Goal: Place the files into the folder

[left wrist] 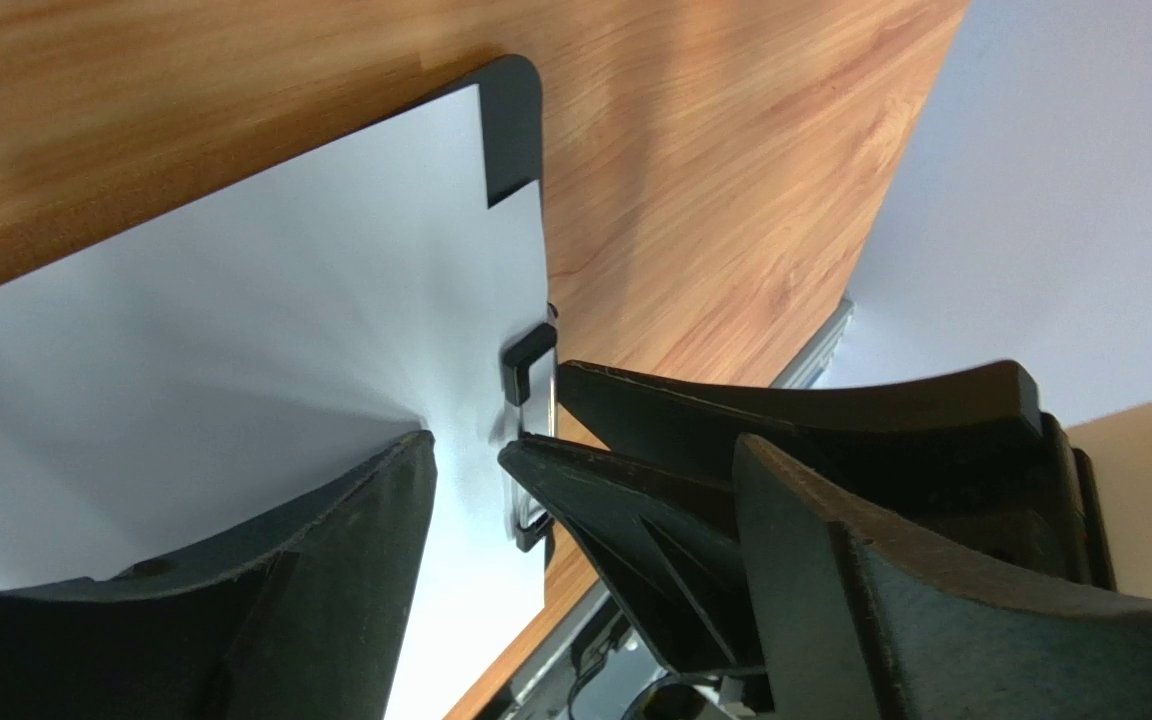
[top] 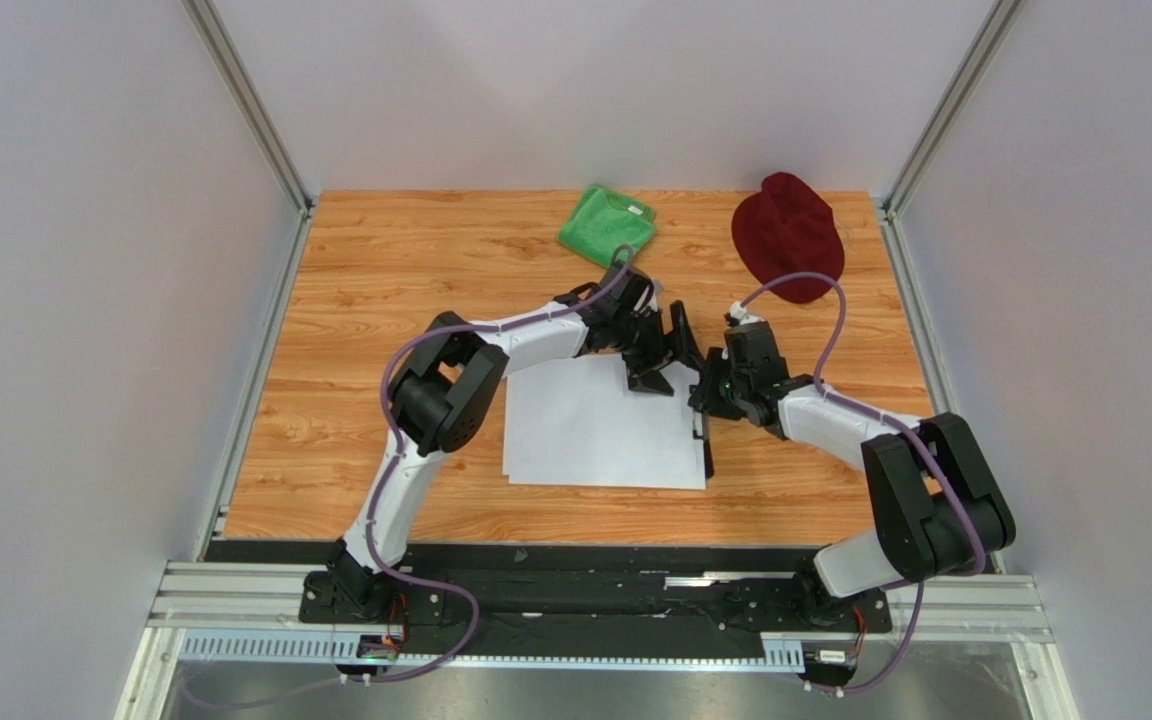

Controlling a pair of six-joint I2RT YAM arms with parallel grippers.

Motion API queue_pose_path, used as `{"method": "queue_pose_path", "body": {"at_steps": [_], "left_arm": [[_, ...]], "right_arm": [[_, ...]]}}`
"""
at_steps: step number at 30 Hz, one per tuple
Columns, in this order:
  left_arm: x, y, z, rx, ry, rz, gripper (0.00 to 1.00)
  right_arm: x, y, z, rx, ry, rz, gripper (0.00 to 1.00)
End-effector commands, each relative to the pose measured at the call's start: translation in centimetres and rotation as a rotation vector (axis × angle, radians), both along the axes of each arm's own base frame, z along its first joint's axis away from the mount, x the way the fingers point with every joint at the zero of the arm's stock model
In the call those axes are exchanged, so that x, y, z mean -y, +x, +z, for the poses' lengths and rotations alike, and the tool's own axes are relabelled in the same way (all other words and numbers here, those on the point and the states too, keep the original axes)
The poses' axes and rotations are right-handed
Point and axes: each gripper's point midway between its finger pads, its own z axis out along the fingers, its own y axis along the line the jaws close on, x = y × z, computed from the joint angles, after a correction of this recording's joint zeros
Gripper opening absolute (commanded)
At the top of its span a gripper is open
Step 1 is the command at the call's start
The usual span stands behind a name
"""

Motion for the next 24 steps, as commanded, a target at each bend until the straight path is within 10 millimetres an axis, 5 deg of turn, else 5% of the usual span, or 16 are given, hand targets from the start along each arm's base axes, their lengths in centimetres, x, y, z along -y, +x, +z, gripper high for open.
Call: {"method": "queue_pose_path", "body": {"at_steps": [1, 6, 11, 12, 14, 15, 17, 18, 24], "left_arm": [[-0.4, 0.7, 7.6, 0.107, -0.114, -0.007, 0.94], [-1.8, 0.6, 12.6, 0.19, -0.153, -0.037, 0.95], [-3.1, -1.4, 13.9, 0.193, -0.147, -0.085, 0.96], [-4.0, -1.7, 15.1, 0.246, -0.136, -0.092, 0.96], [-6.3, -2.1, 14.2, 0.265, -0.045, -0.065, 0.96], [-8.1, -1.7, 15.5, 0.324, -0.031, -0.053, 0.96], [-11.1, -2.6, 14.5, 0.312, 0.027, -0.061, 0.97], [-14.1, -2.6, 14.7, 0.329, 0.079, -0.055, 0.97], [-26.8, -4.2, 10.9, 0.275, 0.243, 0.08, 0.97]], "right_arm": [[0.2, -0.1, -0.8, -0.03, -0.001, -0.056, 0.0], [-0.3, 0.0, -1.3, -0.046, 0.019, -0.046, 0.0], [-0.9, 0.1, -1.2, -0.045, 0.049, -0.031, 0.0], [-0.9, 0.1, -1.1, -0.046, 0.056, -0.029, 0.0], [-0.9, 0.2, -0.9, -0.045, 0.069, -0.027, 0.0], [-0.9, 0.2, -0.7, -0.043, 0.082, -0.019, 0.0], [-1.0, 0.3, -0.3, -0.035, 0.096, -0.003, 0.0], [-1.1, 0.3, -0.1, -0.036, 0.114, 0.015, 0.0], [-1.8, 0.4, 0.5, -0.039, 0.203, 0.072, 0.0]]}}
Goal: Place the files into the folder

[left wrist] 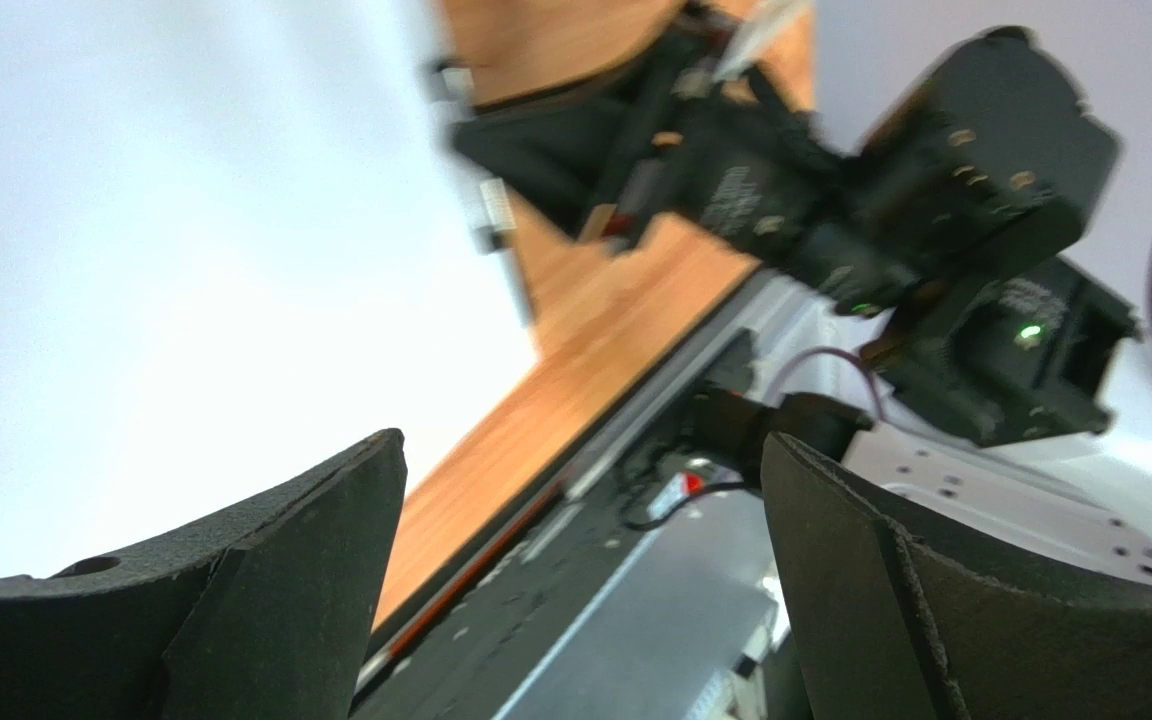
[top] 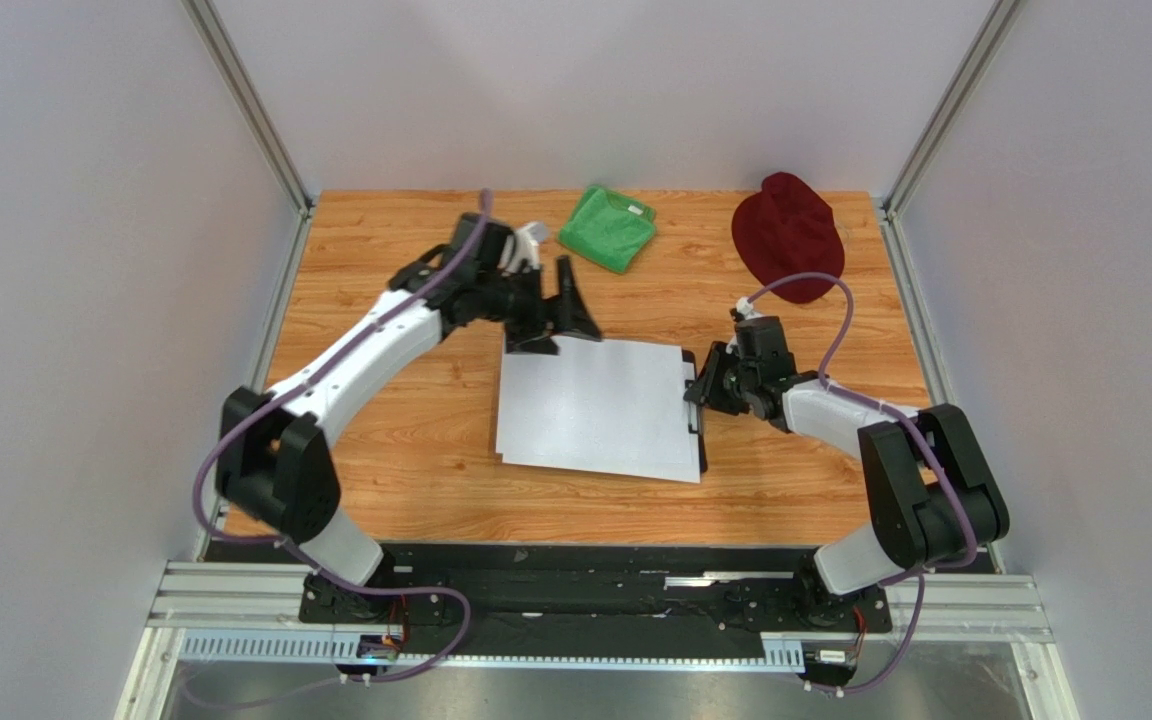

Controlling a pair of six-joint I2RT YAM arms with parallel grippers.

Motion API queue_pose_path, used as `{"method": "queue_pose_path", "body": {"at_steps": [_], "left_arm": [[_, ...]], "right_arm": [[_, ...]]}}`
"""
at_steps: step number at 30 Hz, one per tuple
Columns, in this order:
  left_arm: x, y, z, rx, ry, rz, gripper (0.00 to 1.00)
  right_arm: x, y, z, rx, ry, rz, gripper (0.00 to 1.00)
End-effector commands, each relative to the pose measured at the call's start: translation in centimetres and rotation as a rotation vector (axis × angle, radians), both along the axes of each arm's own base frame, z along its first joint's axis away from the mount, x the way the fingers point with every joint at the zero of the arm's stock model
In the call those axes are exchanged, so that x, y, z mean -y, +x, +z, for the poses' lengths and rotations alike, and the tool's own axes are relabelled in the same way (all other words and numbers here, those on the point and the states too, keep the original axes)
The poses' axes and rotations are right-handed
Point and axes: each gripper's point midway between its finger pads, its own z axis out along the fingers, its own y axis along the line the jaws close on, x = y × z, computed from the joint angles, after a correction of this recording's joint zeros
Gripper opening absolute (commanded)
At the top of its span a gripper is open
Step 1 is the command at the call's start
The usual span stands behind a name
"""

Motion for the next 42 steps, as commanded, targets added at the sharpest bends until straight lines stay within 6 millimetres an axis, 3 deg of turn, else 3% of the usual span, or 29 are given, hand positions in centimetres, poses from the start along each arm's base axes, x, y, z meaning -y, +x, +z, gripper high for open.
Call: {"method": "queue_pose_path", "body": {"at_steps": [1, 2, 5, 9, 14, 23, 28, 32, 42], "left_arm": [[-8.7, -2.7, -3.8, -0.065, 0.141, 0.07, 0.98], [-10.5, -3.2, -4.7, -0.079, 0.144, 0.115, 0.98], [-11.9, -4.1, -6.0, -0.093, 0.143, 0.155, 0.98], [-10.1, -3.9, -6.5, -0.101, 0.017, 0.138, 0.98], [-9.6, -3.5, -8.5, -0.166, -0.005, 0.147, 0.97], [-6.9, -2.7, -10.7, -0.206, -0.045, 0.116, 0.76], [-7.9, -2.2, -12.5, -0.215, 0.044, 0.169, 0.6], [-8.9, -2.0, -13.5, -0.217, 0.107, 0.212, 0.56], [-8.7, -2.0, -14.4, -0.235, 0.128, 0.22, 0.47]], "right_arm": [[-1.2, -0.4, 0.3, -0.011, 0.09, 0.077, 0.0], [-1.3, -0.4, 0.4, -0.01, 0.098, 0.084, 0.0], [-1.3, -0.4, 0.2, -0.014, 0.107, 0.095, 0.0], [-1.1, -0.4, -0.1, -0.023, 0.112, 0.092, 0.0], [-0.8, -0.6, -0.3, -0.026, 0.114, 0.09, 0.0], [-1.0, -0.4, -0.3, -0.018, 0.134, 0.08, 0.0], [-1.0, -0.3, 0.3, 0.004, 0.133, 0.083, 0.0], [-1.6, -0.4, 1.8, 0.053, 0.19, 0.11, 0.0], [-1.5, -0.5, 2.4, 0.107, 0.272, 0.072, 0.0]]}}
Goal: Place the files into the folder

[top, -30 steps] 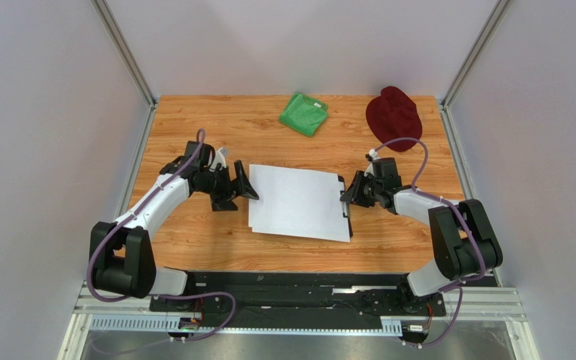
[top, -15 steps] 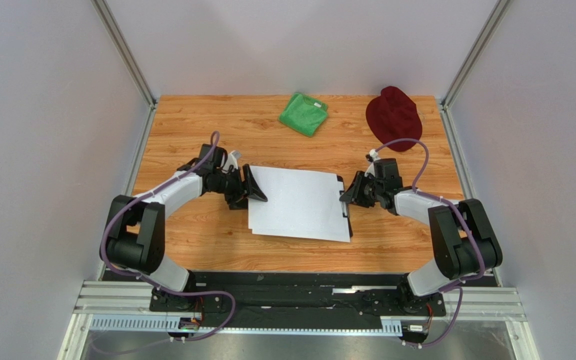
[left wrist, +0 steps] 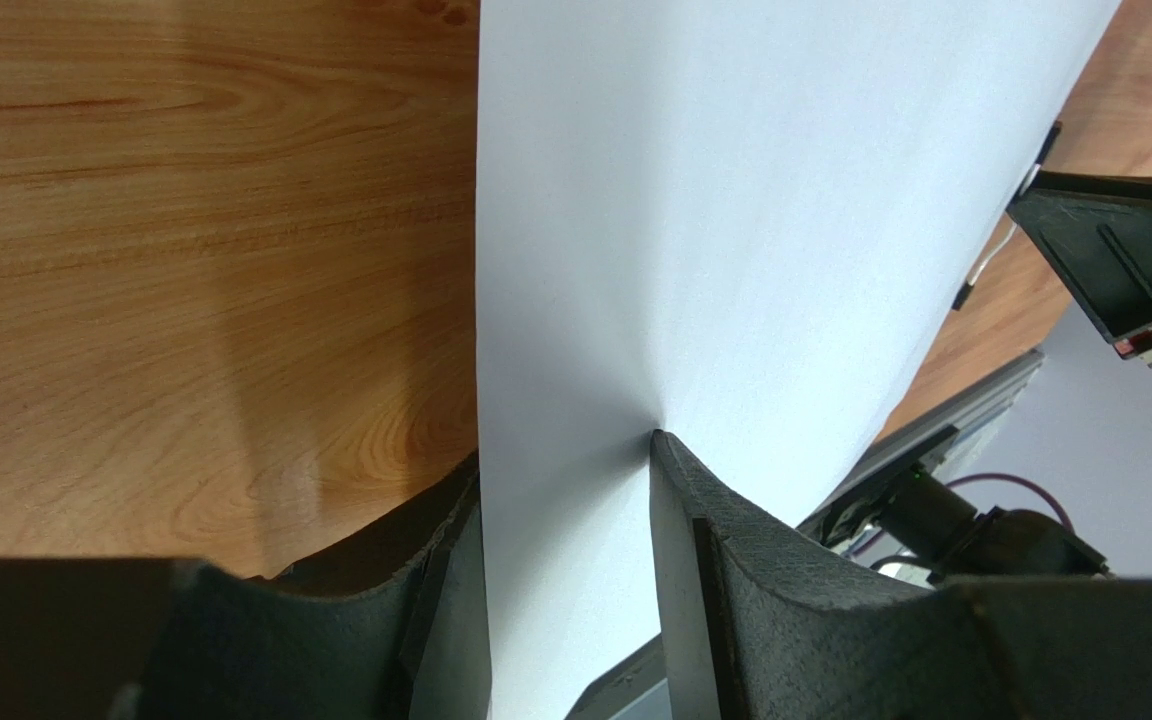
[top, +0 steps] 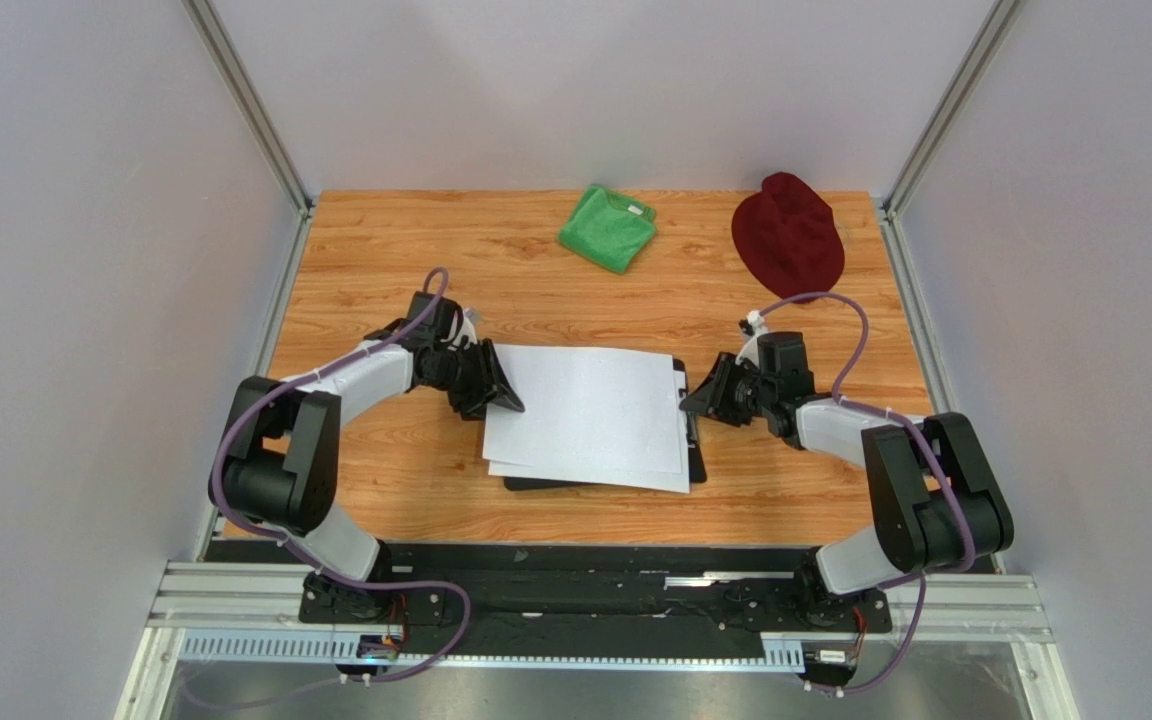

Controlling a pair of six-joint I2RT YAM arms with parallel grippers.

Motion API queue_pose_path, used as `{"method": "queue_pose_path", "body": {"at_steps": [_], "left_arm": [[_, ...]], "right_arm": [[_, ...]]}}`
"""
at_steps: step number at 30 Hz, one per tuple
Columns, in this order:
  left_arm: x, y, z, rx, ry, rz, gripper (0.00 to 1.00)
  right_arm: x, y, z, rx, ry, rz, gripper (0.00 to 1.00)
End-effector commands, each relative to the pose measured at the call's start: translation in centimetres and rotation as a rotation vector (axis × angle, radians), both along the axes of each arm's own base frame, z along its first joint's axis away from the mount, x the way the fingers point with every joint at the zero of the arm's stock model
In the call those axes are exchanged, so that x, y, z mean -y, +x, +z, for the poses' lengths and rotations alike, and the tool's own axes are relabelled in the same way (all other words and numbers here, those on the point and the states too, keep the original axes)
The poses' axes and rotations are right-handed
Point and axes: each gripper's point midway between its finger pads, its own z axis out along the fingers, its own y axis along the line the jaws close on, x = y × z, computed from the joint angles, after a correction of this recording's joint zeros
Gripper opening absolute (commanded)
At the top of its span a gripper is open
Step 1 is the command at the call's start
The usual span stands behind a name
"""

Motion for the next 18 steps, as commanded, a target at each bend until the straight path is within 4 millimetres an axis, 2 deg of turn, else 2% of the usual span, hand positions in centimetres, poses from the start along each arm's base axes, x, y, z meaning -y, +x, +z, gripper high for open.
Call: {"method": "queue_pose_path", "body": {"at_steps": [1, 4, 8, 11, 13, 18], "left_arm": [[0.6, 0.7, 0.7, 0.051, 0.016, -0.002, 0.47], [1.3, 0.2, 1.1, 0.057, 0.021, -0.002, 0.49], [2.0, -0.2, 1.5, 0.07, 0.017, -0.006, 0.58], [2.6, -0.4, 1.7, 0.072, -0.01, -0.011, 0.6], [2.6, -0.5, 1.6, 0.069, -0.014, -0.009, 0.59], [3.0, -0.3, 1.2, 0.068, -0.042, -0.003, 0.45]], "right_arm": [[-0.8, 1.0, 2.3, 0.084, 0.093, -0.021, 0.0], [-0.8, 1.1, 2.3, 0.067, 0.117, -0.058, 0.0], [-0.3, 1.1, 2.1, 0.05, 0.09, -0.104, 0.0], [-0.2, 1.3, 2.1, 0.043, 0.082, -0.119, 0.0], [-0.2, 1.3, 2.1, 0.039, 0.084, -0.126, 0.0], [-0.5, 1.4, 2.2, 0.043, 0.102, -0.122, 0.0]]}}
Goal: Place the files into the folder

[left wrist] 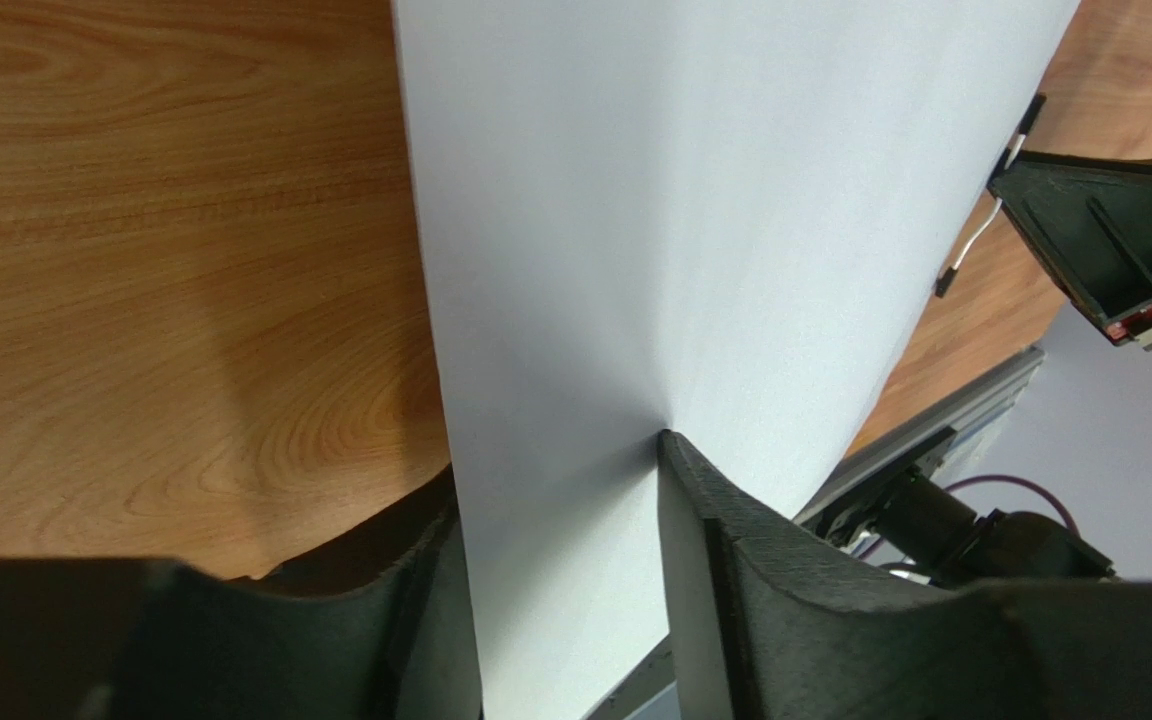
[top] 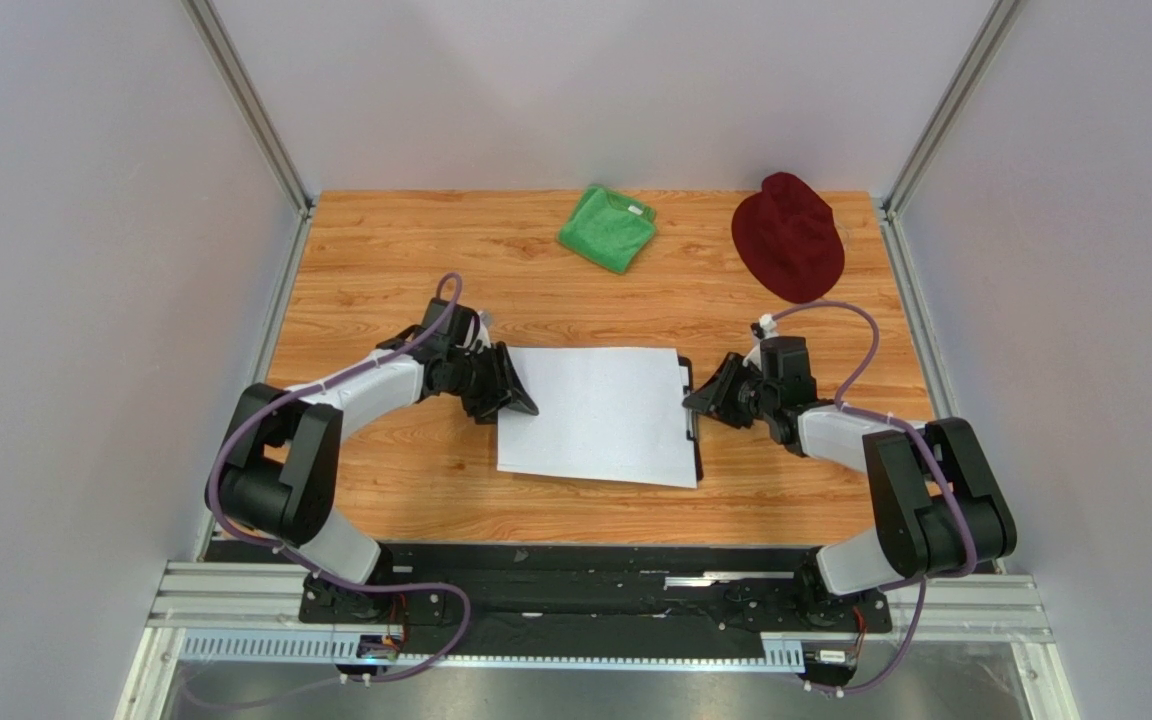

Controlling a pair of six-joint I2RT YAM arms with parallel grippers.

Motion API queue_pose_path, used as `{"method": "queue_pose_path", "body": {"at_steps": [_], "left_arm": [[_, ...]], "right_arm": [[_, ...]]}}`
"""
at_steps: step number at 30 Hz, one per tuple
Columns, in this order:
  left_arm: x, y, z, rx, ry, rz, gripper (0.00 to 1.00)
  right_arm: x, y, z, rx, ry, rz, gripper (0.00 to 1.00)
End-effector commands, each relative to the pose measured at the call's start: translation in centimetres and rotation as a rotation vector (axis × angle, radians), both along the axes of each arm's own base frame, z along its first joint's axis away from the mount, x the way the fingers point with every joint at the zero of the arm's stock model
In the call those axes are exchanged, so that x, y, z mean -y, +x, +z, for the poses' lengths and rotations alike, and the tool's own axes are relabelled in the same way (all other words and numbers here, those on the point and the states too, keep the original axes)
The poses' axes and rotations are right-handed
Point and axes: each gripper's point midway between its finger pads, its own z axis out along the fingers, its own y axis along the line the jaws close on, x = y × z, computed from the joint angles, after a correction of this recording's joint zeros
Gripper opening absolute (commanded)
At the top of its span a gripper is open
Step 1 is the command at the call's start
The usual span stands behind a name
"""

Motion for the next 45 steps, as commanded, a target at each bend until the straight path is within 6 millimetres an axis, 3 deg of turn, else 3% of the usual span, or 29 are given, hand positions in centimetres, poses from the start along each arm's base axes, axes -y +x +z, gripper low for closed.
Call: {"method": "queue_pose_path", "body": {"at_steps": [1, 7, 18, 26, 35, 45], "left_arm": [[0.4, 0.5, 0.6, 0.036, -0.03, 0.011, 0.44], [-0.2, 1.3, 0.2, 0.046, 0.029, 0.016, 0.35], [1.3, 1.7, 1.6, 0.079, 0.021, -0.008, 0.37], [1.2, 2.0, 1.4, 0.088, 0.057, 0.008, 0.4], [2.8, 2.2, 1.6, 0.079, 0.049, -0.004, 0.39], [3.9, 2.6, 4.1, 0.127, 0.028, 0.005, 0.4]], "right_arm": [[-0.8, 1.1, 2.1, 0.065, 0.055, -0.014, 0.0], [-1.5, 1.3, 3.1, 0.123, 0.109, 0.015, 0.0], [-2.6, 1.3, 3.4, 0.178, 0.147, 0.06, 0.0], [-2.8, 1.1, 3.5, 0.195, 0.165, 0.059, 0.0], [-2.9, 1.0, 3.3, 0.192, 0.161, 0.058, 0.0], [-3.4, 0.9, 2.9, 0.197, 0.116, 0.081, 0.0]]}}
